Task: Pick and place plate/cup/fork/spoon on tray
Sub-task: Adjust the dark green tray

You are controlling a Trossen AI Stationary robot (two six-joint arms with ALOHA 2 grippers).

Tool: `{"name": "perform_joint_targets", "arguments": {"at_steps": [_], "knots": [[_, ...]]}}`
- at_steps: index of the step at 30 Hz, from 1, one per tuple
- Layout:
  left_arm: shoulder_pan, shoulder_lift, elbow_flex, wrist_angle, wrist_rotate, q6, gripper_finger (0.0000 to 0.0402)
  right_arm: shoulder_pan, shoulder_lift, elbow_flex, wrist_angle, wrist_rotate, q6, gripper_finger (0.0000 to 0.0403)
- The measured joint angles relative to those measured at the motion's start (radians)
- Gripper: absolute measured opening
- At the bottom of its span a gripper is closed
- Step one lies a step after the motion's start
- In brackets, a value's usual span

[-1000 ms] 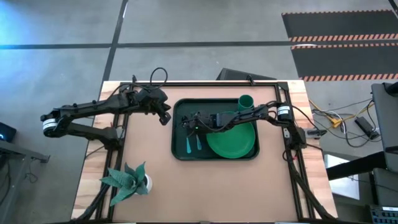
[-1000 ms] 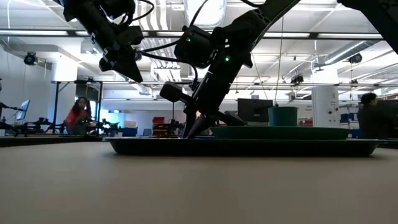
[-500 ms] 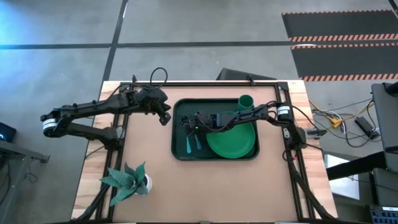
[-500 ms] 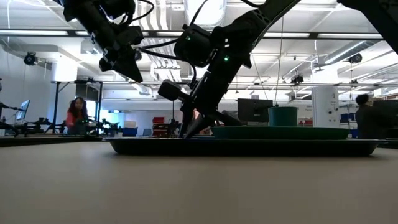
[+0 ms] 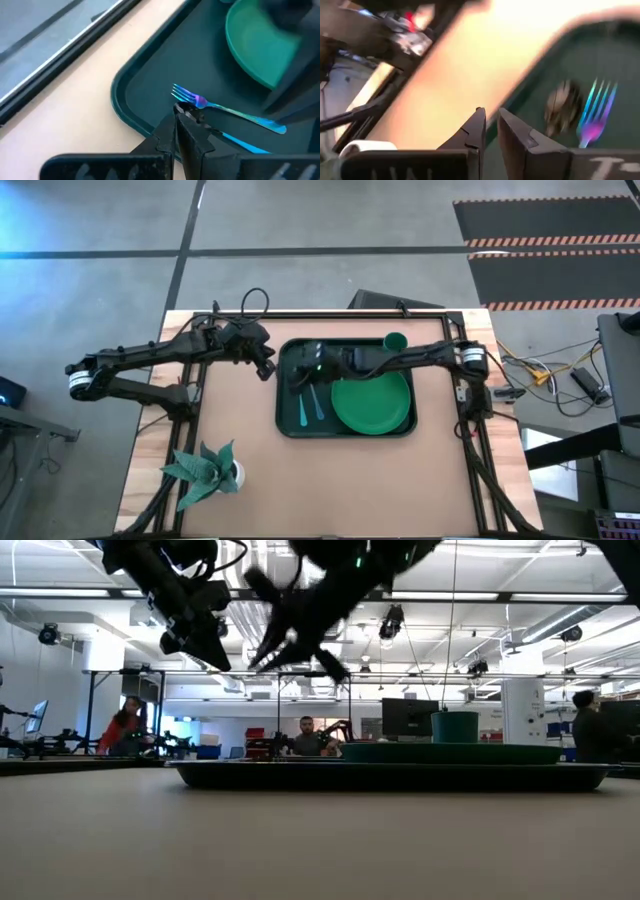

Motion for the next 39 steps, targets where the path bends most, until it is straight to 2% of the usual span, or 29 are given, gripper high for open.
{"name": "perform_joint_targets", "arguments": {"at_steps": [3,6,10,14,19,23,30,34,37,39], "knots": [[0.000,0.000,0.000,0.007,-0.047,-0.027,0.0000,-0.014,-0.083,0.048,-0.133,-0.014,-0.164,0.0040],[0.000,0.000,0.000,0.006,-0.072,-0.062,0.0000,-0.028,-0.181,0.098,-0.356,-0.007,-0.302,0.0041],[0.000,0.003,0.000,0.012,-0.072,-0.084,0.0000,-0.039,-0.304,0.141,-0.639,0.067,-0.438,0.0041],[0.000,0.021,0.000,0.015,-0.072,-0.084,0.0000,-0.043,-0.421,0.150,-0.802,0.102,-0.508,0.0041],[0.000,0.050,0.000,0.014,-0.072,-0.100,0.0000,-0.042,-0.548,0.114,-0.916,0.099,-0.496,0.0041],[0.000,0.072,0.000,0.015,-0.072,-0.091,0.0000,-0.042,-0.612,0.089,-0.942,0.099,-0.478,0.0041],[-0.001,0.105,-0.001,0.014,-0.068,0.058,0.0000,-0.041,-0.633,0.026,-0.944,0.096,-0.534,0.0027],[-0.001,0.102,-0.001,-0.007,0.052,0.063,0.0000,-0.020,-0.610,0.015,-1.073,0.013,-0.455,0.0010],[-0.008,0.082,-0.001,-0.046,0.164,0.058,0.0000,0.044,-0.591,0.014,-1.221,0.012,-0.341,0.0009],[-0.027,0.063,0.004,-0.097,0.166,0.057,0.0000,0.104,-0.589,0.013,-1.289,0.022,-0.249,0.0008]]}}
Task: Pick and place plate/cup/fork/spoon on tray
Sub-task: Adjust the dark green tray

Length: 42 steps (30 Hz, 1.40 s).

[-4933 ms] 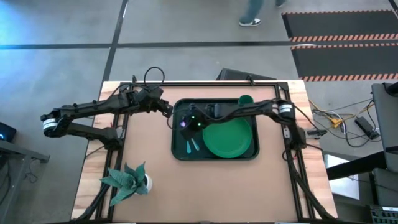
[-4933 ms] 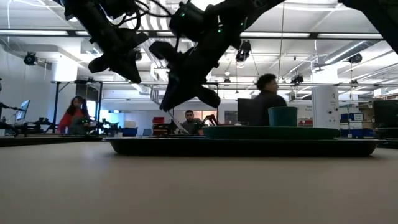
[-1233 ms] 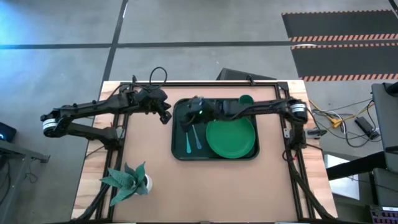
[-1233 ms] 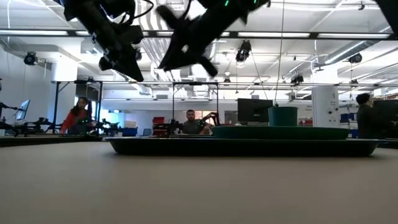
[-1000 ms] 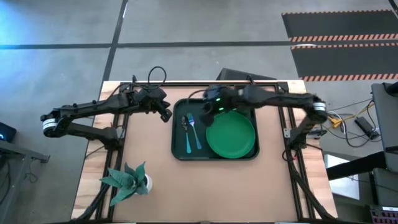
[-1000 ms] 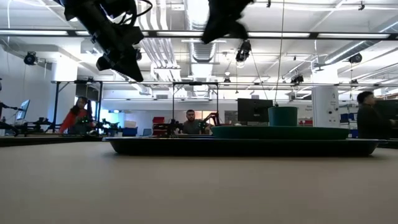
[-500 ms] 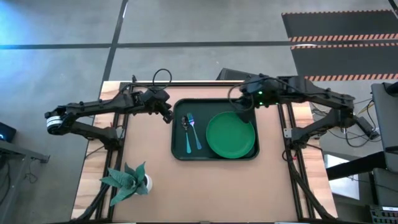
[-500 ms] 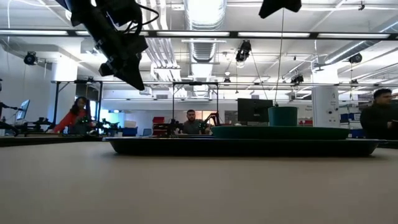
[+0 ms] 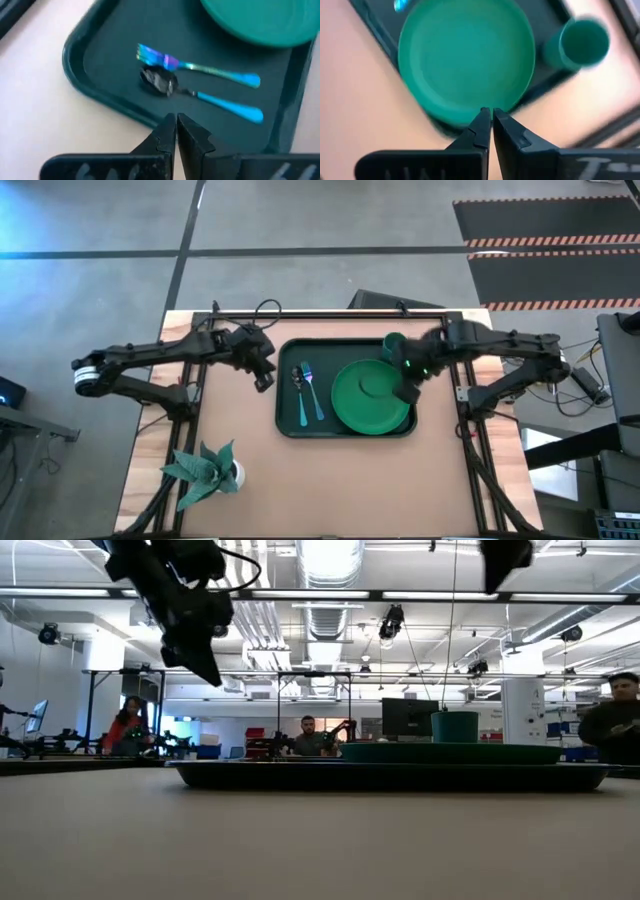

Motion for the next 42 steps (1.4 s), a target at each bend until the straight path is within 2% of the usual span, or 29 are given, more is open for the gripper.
{"name": "perform_joint_targets", "arguments": {"at_steps": [5,8,11,14,19,24,26,33,36,42], "knots": [[-0.100,-0.051,0.001,-0.120,-0.054,-0.076,0.0000,0.207,-0.004,0.000,-0.024,0.024,0.198,0.0008],[-0.207,-0.068,-0.005,-0.148,-0.082,-0.160,0.0000,0.349,-0.003,-0.001,-0.025,0.094,0.321,0.0008],[-0.341,-0.066,-0.005,-0.143,-0.164,-0.237,0.0000,0.480,-0.002,-0.015,-0.026,0.181,0.443,0.0008],[-0.476,-0.038,-0.005,-0.131,-0.264,-0.329,0.0000,0.592,-0.001,-0.051,-0.024,0.273,0.580,0.0008],[-0.640,0.068,-0.005,-0.071,-0.372,-0.396,0.0000,0.718,0.002,-0.148,0.037,0.350,0.726,0.0008],[-0.675,0.214,-0.005,0.087,-0.371,-0.395,0.0000,0.764,0.002,-0.238,0.189,0.401,0.730,0.0008],[-0.674,0.270,-0.002,0.120,-0.338,-0.395,0.0000,0.765,0.002,-0.260,0.233,0.401,0.718,0.0008],[-0.674,0.428,0.056,0.108,-0.215,-0.389,0.0000,0.765,0.002,-0.270,0.260,0.402,0.685,0.0008],[-0.674,0.461,0.089,0.083,-0.212,-0.369,0.0002,0.765,0.002,-0.260,0.261,0.404,0.665,0.0008],[-0.674,0.475,0.133,0.050,-0.215,-0.338,0.0052,0.765,0.001,-0.256,0.264,0.404,0.662,0.0008]]}}
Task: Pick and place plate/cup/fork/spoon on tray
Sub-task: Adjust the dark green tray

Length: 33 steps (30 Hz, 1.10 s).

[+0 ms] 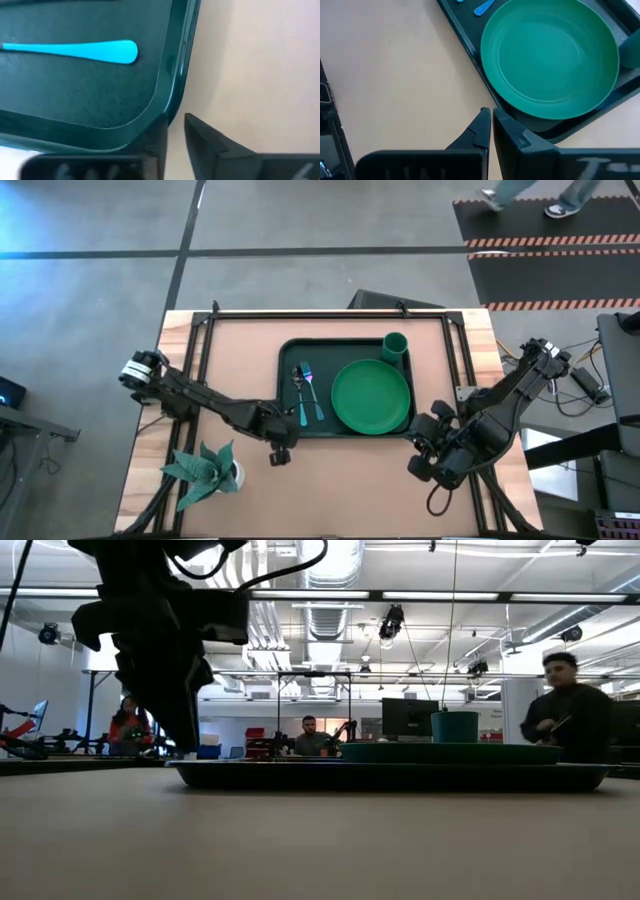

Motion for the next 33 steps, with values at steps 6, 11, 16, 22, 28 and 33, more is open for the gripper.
{"name": "perform_joint_targets", "arguments": {"at_steps": [6,11,16,22,28,33], "knots": [[0.000,0.000,0.013,-0.004,-0.005,0.005,0.0126,0.000,0.000,0.000,0.000,-0.001,-0.011,0.0008],[0.000,0.028,0.012,-0.002,-0.025,0.006,0.0153,0.000,0.000,0.000,0.002,-0.002,-0.015,0.0008],[0.000,0.080,0.012,0.010,-0.026,0.029,0.0156,0.000,0.000,0.000,0.005,-0.002,-0.014,0.0008],[0.000,0.147,0.017,0.023,-0.037,0.030,0.0156,0.000,0.000,0.000,0.023,-0.002,-0.014,0.0008],[0.000,0.157,0.015,0.029,-0.036,0.023,0.0153,0.000,0.000,0.000,0.026,-0.002,-0.014,0.0008],[0.000,0.157,0.015,0.034,-0.036,0.023,0.0117,0.000,0.000,0.000,0.028,-0.001,-0.015,0.0008]]}}
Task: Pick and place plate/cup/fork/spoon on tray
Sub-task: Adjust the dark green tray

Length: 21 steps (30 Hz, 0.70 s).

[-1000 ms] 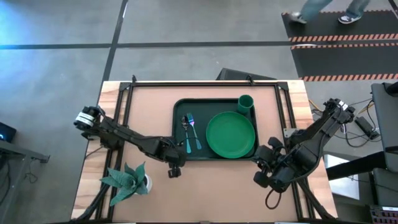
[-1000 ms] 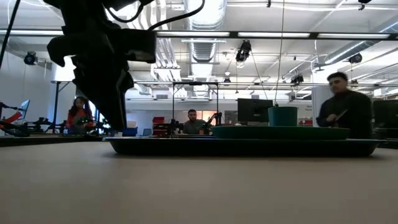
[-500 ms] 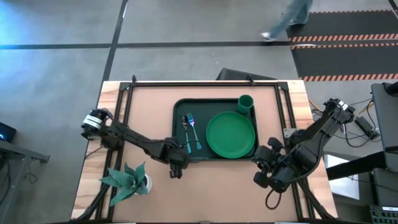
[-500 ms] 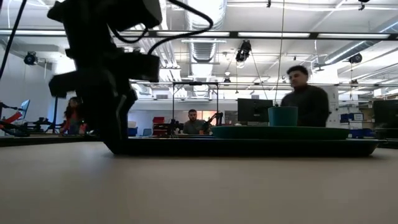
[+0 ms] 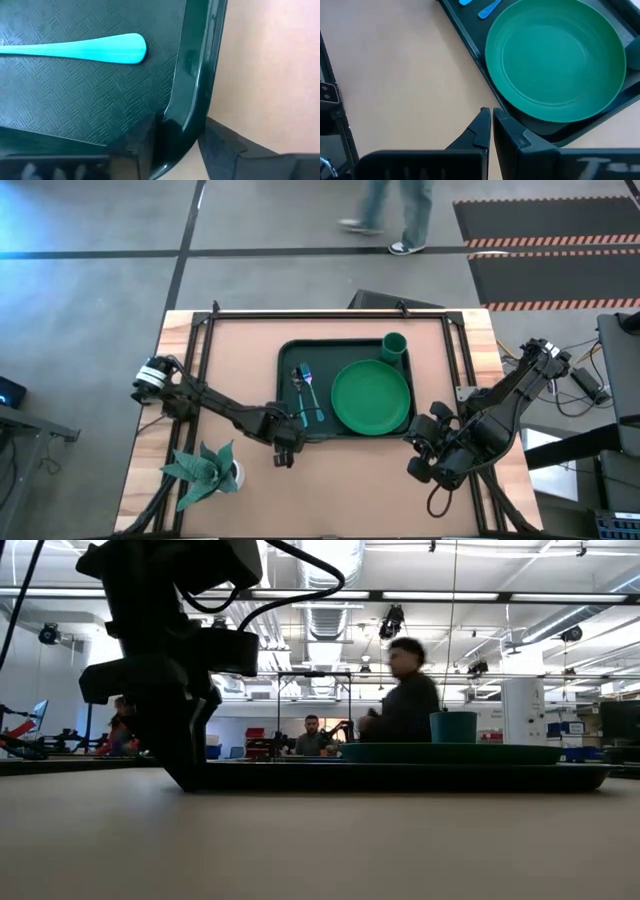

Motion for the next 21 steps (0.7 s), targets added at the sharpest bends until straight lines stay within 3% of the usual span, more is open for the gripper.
{"name": "perform_joint_targets", "arguments": {"at_steps": [5,21], "knots": [[-0.002,0.001,0.001,0.010,-0.016,0.026,0.0064,0.000,0.000,0.000,0.021,0.000,-0.001,0.0008],[0.000,0.003,0.000,0.009,-0.058,0.000,0.0048,0.000,0.000,0.000,0.028,-0.002,0.000,0.0009]]}}
